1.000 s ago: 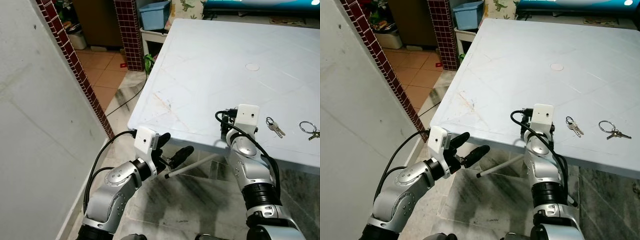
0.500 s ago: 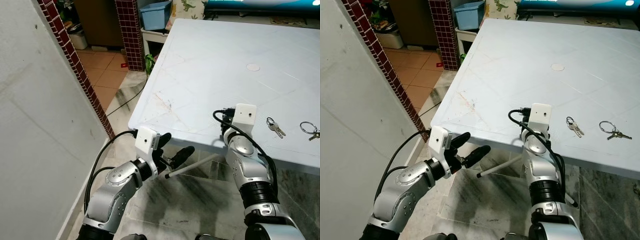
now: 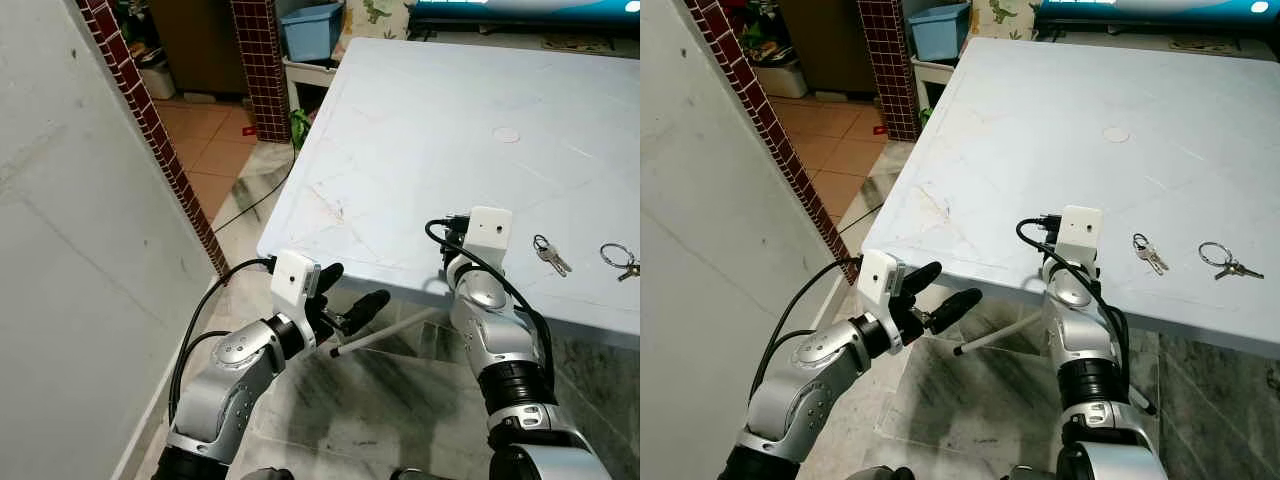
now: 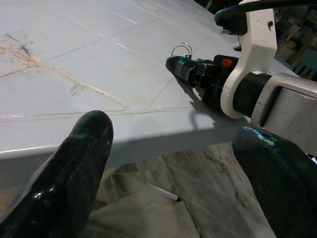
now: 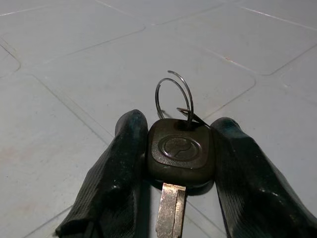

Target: Hang keys on a hook

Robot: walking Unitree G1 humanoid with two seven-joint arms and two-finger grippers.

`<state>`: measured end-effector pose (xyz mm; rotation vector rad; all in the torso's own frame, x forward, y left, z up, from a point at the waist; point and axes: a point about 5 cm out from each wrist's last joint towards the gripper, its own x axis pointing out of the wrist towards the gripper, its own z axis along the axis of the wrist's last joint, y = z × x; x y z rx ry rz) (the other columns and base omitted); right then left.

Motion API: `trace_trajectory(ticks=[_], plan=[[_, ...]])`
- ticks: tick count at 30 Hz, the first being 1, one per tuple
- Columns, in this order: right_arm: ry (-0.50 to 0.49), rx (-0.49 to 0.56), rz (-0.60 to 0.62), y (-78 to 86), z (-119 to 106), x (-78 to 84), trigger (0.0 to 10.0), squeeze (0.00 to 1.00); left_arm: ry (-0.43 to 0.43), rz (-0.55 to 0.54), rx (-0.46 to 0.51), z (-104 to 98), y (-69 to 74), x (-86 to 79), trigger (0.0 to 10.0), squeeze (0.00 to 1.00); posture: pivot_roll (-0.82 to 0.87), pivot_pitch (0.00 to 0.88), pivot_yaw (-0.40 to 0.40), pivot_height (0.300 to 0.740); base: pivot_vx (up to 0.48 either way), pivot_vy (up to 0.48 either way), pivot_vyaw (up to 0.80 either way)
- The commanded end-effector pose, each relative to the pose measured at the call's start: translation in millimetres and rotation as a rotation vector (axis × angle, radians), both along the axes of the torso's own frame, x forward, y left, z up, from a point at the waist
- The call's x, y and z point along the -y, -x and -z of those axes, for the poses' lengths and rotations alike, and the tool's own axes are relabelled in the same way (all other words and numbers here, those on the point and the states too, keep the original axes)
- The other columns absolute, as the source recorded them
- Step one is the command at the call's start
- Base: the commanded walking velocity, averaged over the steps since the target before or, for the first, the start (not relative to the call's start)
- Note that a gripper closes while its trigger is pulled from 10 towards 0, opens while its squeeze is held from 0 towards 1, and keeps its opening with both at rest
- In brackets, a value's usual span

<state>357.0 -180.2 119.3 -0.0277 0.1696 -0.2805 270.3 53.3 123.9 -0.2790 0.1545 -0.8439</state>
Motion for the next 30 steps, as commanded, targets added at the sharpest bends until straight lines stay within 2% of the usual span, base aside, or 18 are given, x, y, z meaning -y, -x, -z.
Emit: trace_trajectory(ticks=[1,3,7,16,17,18,19,20,23,24,30], plan=[[0.04,-0.048,0.027,6.8,13.4,5.2,0.0,0.0,-0.016,-0.002,0.004,0.9,0.0,-1.0,10.0,0.0,0.0,0.136,0.087,0.74,0.0,0.0,0.0],[0.125,0.054,0.022,4.1,-4.3,4.0,0.0,0.0,-0.016,-0.004,0.004,1.0,-0.2,-1.0,10.0,0.0,0.0,0.136,0.087,0.74,0.0,0.0,0.0],[0.213,0.145,0.011,2.6,-21.2,-0.3,0.0,0.0,-0.017,-0.004,0.004,1.0,-0.4,-0.6,10.0,0.0,0.0,0.136,0.089,0.74,0.0,0.0,0.0],[0.205,0.119,0.004,4.8,-15.3,-3.9,0.0,0.0,-0.018,-0.004,0.004,1.3,-0.6,-0.1,10.0,0.0,0.0,0.135,0.089,0.74,0.0,0.0,0.0],[0.206,0.116,0.002,4.7,-14.6,-4.2,0.3,0.0,-0.018,-0.004,0.004,1.2,-0.9,0.0,10.0,0.0,0.0,0.135,0.086,0.74,0.0,0.0,0.0],[0.196,0.105,-0.007,4.8,-12.2,-4.8,9.5,0.0,-0.018,-0.003,0.005,1.1,-1.2,0.2,10.0,0.0,0.0,0.135,0.086,0.74,0.0,0.0,0.0],[0.192,0.102,-0.01,4.8,-11.6,-4.9,9.5,0.0,-0.018,-0.003,0.005,1.0,-1.2,0.2,10.0,0.0,0.0,0.135,0.086,0.74,0.0,0.0,0.0],[0.196,0.097,-0.008,4.9,-11.1,-4.3,8.9,0.0,-0.018,-0.003,0.005,1.1,-1.3,0.4,10.0,0.0,0.0,0.135,0.086,0.74,0.0,0.0,0.0],[0.187,0.073,0.008,6.4,-7.6,-1.7,8.7,0.0,-0.018,-0.003,0.006,1.0,-1.4,0.7,10.0,0.0,0.0,0.135,0.086,0.74,0.0,0.0,0.0],[0.171,0.038,0.018,8.2,-1.8,1.0,10.0,0.0,-0.018,-0.003,0.006,0.9,-1.4,0.8,10.0,0.0,0.0,0.135,0.086,0.74,0.0,0.0,0.0],[0.146,-0.02,0.005,17.8,13.8,0.8,10.0,0.0,-0.02,-0.002,0.006,1.4,-1.4,1.5,10.0,0.0,0.0,0.133,0.084,0.74,0.0,0.0,0.0]])
